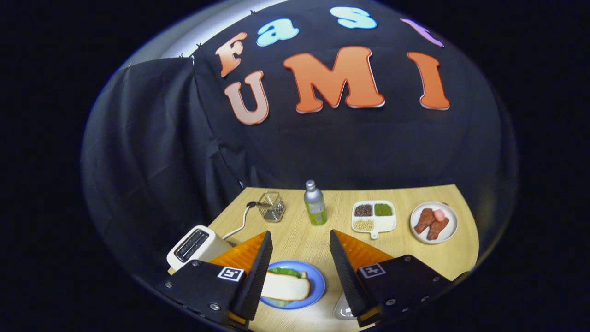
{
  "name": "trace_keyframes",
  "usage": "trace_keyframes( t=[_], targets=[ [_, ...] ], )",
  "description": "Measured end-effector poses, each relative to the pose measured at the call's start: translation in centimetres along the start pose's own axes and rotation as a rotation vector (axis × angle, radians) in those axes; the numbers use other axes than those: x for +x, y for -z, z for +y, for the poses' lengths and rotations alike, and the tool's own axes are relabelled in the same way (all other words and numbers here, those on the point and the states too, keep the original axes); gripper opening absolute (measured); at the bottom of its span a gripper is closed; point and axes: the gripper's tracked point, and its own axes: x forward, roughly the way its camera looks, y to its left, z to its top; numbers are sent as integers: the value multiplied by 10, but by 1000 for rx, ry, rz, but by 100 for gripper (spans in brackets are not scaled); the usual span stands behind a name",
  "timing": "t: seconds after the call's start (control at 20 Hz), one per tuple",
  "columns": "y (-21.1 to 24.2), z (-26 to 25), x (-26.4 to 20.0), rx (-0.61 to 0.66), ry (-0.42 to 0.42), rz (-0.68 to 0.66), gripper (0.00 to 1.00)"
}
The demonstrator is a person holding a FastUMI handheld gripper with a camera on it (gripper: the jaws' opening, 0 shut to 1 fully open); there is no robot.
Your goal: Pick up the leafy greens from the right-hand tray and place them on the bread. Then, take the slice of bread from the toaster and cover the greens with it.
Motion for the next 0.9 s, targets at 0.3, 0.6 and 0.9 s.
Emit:
trace_keyframes(
  t=[0.3,0.6,0.9],
  targets=[
    [-101,-17,-74,-53,85,-285,75],
    [-160,-42,-141,-109,226,-464,76],
    [-183,-51,-174,-139,291,-538,84]
  ],
)
